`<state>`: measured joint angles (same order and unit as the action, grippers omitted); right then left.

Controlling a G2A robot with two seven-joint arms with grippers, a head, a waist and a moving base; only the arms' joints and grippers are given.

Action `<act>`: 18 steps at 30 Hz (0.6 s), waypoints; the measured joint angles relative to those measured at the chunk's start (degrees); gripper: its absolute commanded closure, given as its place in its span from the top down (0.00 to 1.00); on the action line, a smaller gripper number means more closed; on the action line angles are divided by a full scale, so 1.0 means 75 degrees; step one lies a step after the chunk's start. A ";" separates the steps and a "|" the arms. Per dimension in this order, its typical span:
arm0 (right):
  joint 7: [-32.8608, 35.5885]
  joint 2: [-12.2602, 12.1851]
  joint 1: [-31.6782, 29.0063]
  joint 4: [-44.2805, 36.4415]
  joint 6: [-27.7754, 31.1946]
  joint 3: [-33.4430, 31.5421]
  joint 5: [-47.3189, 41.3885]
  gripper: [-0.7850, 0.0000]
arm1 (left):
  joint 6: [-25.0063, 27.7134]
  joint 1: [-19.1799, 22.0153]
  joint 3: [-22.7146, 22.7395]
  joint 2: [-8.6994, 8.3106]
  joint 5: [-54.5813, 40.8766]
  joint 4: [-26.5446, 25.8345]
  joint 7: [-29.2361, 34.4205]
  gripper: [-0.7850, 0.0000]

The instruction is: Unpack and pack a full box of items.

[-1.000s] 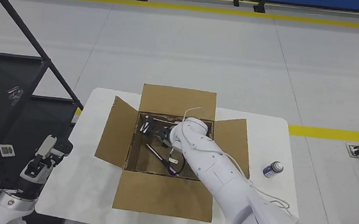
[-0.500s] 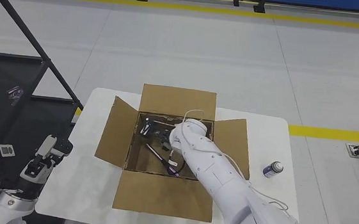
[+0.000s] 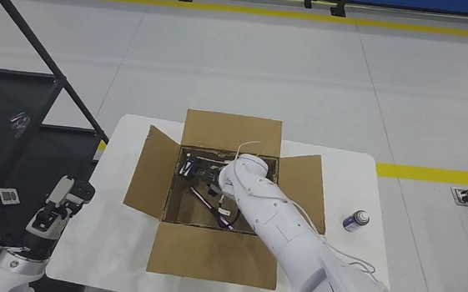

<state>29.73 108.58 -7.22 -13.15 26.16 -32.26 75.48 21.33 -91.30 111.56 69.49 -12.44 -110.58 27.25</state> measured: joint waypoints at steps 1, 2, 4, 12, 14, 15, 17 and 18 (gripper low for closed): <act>0.0109 0.0028 -0.0017 -0.0027 -0.0150 0.0012 0.0020 0.44 | 0.0000 0.0000 0.0000 0.0000 0.0000 0.0000 0.0000 1.00; 0.0194 0.0056 -0.0032 -0.0051 -0.0262 0.0021 0.0030 0.44 | 0.0000 0.0000 0.0000 0.0000 0.0000 0.0000 0.0000 1.00; 0.0290 0.0107 -0.0040 -0.0061 -0.0372 0.0040 0.0057 0.42 | 0.0000 0.0000 0.0000 0.0000 0.0000 0.0000 0.0000 1.00; 0.0543 0.0239 0.0026 0.0192 -0.0557 0.0016 0.0026 0.43 | 0.0000 0.0000 0.0000 0.0000 0.0000 0.0000 0.0000 1.00; 0.0557 0.0257 0.0038 0.0244 -0.0531 0.0001 -0.0001 0.44 | 0.0000 0.0000 0.0000 0.0000 0.0000 0.0000 0.0000 1.00; 0.0541 0.0266 0.0044 0.0275 -0.0522 -0.0013 -0.0023 0.46 | 0.0000 0.0000 0.0000 0.0000 0.0000 0.0000 0.0000 1.00; 0.0491 0.0275 0.0048 0.0319 -0.0515 -0.0040 -0.0070 0.65 | 0.0000 0.0000 0.0000 0.0000 0.0000 0.0000 0.0000 1.00; 0.0459 0.0280 0.0050 0.0342 -0.0512 -0.0054 -0.0090 1.00 | 0.0000 0.0000 0.0000 0.0000 0.0000 0.0000 0.0000 1.00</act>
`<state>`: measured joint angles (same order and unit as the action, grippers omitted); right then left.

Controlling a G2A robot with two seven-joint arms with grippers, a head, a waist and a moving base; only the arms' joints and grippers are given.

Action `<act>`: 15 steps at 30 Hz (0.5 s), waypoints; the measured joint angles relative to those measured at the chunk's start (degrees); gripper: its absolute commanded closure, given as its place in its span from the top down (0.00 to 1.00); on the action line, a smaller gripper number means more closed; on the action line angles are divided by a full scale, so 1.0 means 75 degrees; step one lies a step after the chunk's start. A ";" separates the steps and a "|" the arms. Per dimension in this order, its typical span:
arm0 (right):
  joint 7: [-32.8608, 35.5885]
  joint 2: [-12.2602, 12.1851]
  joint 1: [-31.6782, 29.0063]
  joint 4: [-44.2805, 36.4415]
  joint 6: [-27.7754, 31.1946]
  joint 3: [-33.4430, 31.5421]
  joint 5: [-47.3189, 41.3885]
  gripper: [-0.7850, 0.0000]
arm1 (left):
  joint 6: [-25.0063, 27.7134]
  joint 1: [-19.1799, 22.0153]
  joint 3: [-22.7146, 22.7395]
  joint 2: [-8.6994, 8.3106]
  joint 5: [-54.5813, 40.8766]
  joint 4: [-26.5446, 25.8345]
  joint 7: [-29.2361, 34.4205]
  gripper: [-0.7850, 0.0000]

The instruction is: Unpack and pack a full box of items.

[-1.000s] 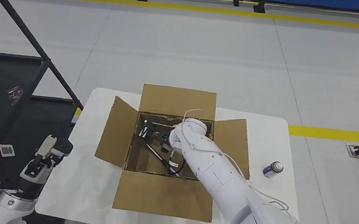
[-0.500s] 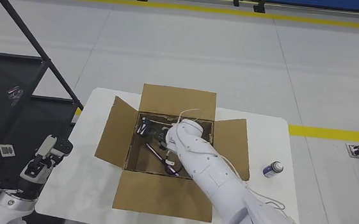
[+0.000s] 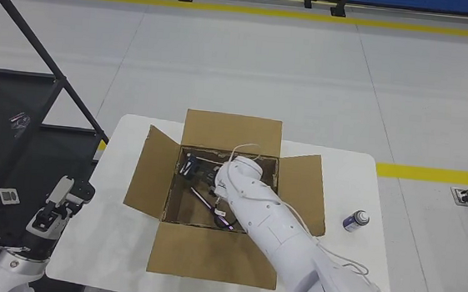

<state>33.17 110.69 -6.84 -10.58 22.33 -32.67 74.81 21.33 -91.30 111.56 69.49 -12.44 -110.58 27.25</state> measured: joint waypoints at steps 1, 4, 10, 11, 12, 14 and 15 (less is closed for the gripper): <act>-0.0021 0.0004 -0.0001 0.0015 -0.0002 -0.0007 -0.0009 1.00 | 0.0000 0.0000 0.0000 0.0000 0.0000 0.0000 0.0000 1.00; -0.0089 0.0019 -0.0024 0.0036 -0.0051 -0.0023 -0.0022 1.00 | 0.0000 0.0000 0.0000 0.0000 0.0000 0.0000 0.0000 1.00; -0.0081 0.0036 -0.0048 0.0052 -0.0195 -0.0069 -0.0101 1.00 | 0.0000 0.0000 0.0000 0.0000 0.0000 0.0000 0.0000 1.00; -0.0081 0.0036 -0.0048 0.0052 -0.0193 -0.0068 -0.0100 1.00 | 0.0000 0.0000 0.0000 0.0000 0.0000 0.0000 0.0000 1.00; -0.0081 0.0036 -0.0048 0.0052 -0.0192 -0.0068 -0.0099 1.00 | 0.0000 0.0000 0.0000 0.0000 0.0000 0.0000 0.0000 1.00; -0.0081 0.0036 -0.0048 0.0051 -0.0191 -0.0067 -0.0098 1.00 | 0.0000 0.0000 0.0000 0.0000 0.0000 0.0000 0.0000 1.00; -0.0081 0.0035 -0.0048 0.0051 -0.0190 -0.0067 -0.0098 1.00 | 0.0000 0.0000 0.0000 0.0000 0.0000 0.0000 0.0000 1.00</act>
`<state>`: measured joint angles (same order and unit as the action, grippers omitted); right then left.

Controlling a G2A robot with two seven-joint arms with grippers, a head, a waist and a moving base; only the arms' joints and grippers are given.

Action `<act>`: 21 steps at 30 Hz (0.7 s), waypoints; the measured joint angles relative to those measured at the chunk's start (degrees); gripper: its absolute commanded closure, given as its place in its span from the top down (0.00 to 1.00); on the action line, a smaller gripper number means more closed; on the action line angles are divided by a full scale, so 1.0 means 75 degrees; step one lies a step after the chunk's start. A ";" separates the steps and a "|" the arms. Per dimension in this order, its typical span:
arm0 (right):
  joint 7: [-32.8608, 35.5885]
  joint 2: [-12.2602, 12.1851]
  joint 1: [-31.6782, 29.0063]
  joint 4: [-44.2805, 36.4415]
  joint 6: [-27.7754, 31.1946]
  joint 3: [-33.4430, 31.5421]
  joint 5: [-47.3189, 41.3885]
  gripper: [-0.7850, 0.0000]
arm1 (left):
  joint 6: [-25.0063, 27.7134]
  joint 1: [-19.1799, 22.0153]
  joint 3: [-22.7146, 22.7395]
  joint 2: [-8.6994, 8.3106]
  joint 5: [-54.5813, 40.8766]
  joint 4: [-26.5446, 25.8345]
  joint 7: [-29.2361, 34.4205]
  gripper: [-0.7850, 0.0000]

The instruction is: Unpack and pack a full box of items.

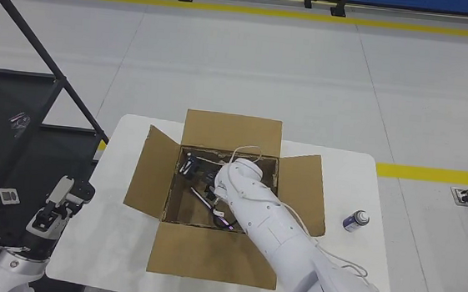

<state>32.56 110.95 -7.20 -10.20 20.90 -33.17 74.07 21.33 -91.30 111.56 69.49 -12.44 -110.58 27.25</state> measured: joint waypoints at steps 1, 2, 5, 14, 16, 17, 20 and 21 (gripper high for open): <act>-0.0012 -0.0002 -0.0019 -0.0004 -0.0005 -0.0003 -0.0005 1.00 | 0.0000 0.0000 0.0000 0.0000 0.0000 0.0000 0.0000 1.00; -0.0020 -0.0010 -0.0062 -0.0001 -0.0038 -0.0019 -0.0031 1.00 | 0.0000 0.0000 0.0000 0.0000 0.0000 0.0000 0.0000 1.00; -0.0084 -0.0057 -0.0188 -0.0003 -0.0384 -0.0185 -0.0317 1.00 | 0.0000 0.0000 0.0000 0.0000 0.0000 0.0000 0.0000 1.00; -0.0973 -0.0309 -0.0568 0.0135 -0.0976 -0.0744 -0.1243 1.00 | 0.0000 0.0000 0.0000 0.0000 0.0000 0.0000 0.0000 1.00; -0.1273 -0.0382 -0.0657 0.0194 -0.1183 -0.0862 -0.1414 1.00 | 0.0000 0.0000 0.0000 0.0000 0.0000 0.0000 0.0000 1.00; -0.1414 -0.0418 -0.0714 0.0205 -0.1376 -0.0913 -0.1479 1.00 | 0.0000 0.0000 0.0000 0.0000 0.0000 0.0000 0.0000 1.00; -0.1814 -0.0503 -0.0886 0.0159 -0.1520 -0.1023 -0.1626 1.00 | 0.0000 0.0000 0.0000 0.0000 0.0000 0.0000 0.0000 1.00; -0.1926 -0.0530 -0.0933 0.0143 -0.1540 -0.1052 -0.1660 1.00 | 0.0000 0.0000 0.0000 0.0000 0.0000 0.0000 0.0000 1.00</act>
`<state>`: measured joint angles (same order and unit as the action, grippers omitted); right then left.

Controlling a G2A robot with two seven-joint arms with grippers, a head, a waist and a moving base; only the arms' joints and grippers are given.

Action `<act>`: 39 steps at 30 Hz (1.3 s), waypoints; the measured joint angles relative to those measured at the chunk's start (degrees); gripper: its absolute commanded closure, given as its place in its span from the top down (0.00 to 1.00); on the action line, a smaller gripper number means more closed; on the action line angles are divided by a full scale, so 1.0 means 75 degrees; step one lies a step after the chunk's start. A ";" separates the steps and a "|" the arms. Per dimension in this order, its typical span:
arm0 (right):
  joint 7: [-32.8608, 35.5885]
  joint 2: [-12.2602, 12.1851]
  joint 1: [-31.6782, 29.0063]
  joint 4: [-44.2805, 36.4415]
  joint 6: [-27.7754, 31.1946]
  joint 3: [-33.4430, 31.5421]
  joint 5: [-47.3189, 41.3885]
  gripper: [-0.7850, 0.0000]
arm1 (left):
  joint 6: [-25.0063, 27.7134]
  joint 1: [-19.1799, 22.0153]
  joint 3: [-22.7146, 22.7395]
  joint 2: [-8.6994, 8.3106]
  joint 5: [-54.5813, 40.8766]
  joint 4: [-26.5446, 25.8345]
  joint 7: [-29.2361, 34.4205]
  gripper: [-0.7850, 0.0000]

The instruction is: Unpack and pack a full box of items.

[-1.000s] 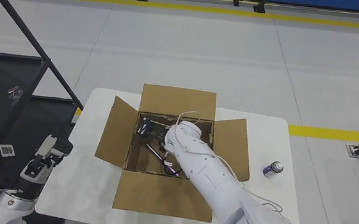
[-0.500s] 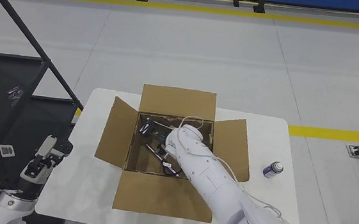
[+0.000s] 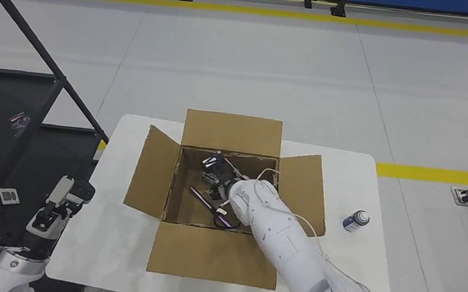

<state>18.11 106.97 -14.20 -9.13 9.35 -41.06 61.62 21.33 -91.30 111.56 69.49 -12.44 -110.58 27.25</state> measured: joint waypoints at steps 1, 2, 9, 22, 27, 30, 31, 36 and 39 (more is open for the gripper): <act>-0.0106 -0.0026 -0.0048 -0.0019 -0.0012 -0.0025 -0.0026 1.00 | 0.0000 0.0000 0.0000 0.0000 0.0000 0.0000 0.0000 1.00; -0.0211 -0.0051 -0.0094 -0.0038 -0.0030 -0.0050 -0.0051 1.00 | 0.0000 0.0000 0.0000 0.0000 0.0000 0.0000 0.0000 1.00; -0.1014 -0.0244 -0.0442 -0.0256 -0.0057 -0.0228 -0.0194 1.00 | 0.0000 0.0000 0.0000 0.0000 0.0000 0.0000 0.0000 1.00; -0.1211 -0.0360 -0.0728 -0.0729 0.0108 -0.0375 -0.0239 0.83 | 0.0081 -0.0051 -0.0071 -0.0008 0.0263 -0.0073 0.0039 1.00; -0.1014 -0.0345 -0.0691 -0.0746 0.0191 -0.0401 -0.0247 0.56 | 0.0226 -0.0069 -0.0209 -0.0002 0.0535 -0.0068 -0.0200 1.00; -0.0941 -0.0337 -0.0657 -0.0738 0.0202 -0.0408 -0.0226 0.41 | 0.0235 -0.0051 -0.0248 -0.0005 0.0585 -0.0051 -0.0277 1.00; -0.0923 -0.0335 -0.0645 -0.0731 0.0198 -0.0411 -0.0220 0.40 | 0.0241 -0.0045 -0.0257 -0.0006 0.0592 -0.0044 -0.0294 1.00; -0.0786 -0.0332 -0.0547 -0.0662 0.0189 -0.0457 -0.0235 0.34 | 0.0261 -0.0019 -0.0307 -0.0015 0.0603 -0.0009 -0.0333 1.00; -0.0676 -0.0326 -0.0490 -0.0638 0.0200 -0.0467 -0.0220 0.26 | 0.0268 -0.0003 -0.0324 -0.0022 0.0622 0.0011 -0.0344 1.00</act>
<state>13.04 104.53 -17.87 -13.91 10.85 -44.57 59.97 23.34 -91.33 109.12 69.33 -7.77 -110.50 24.68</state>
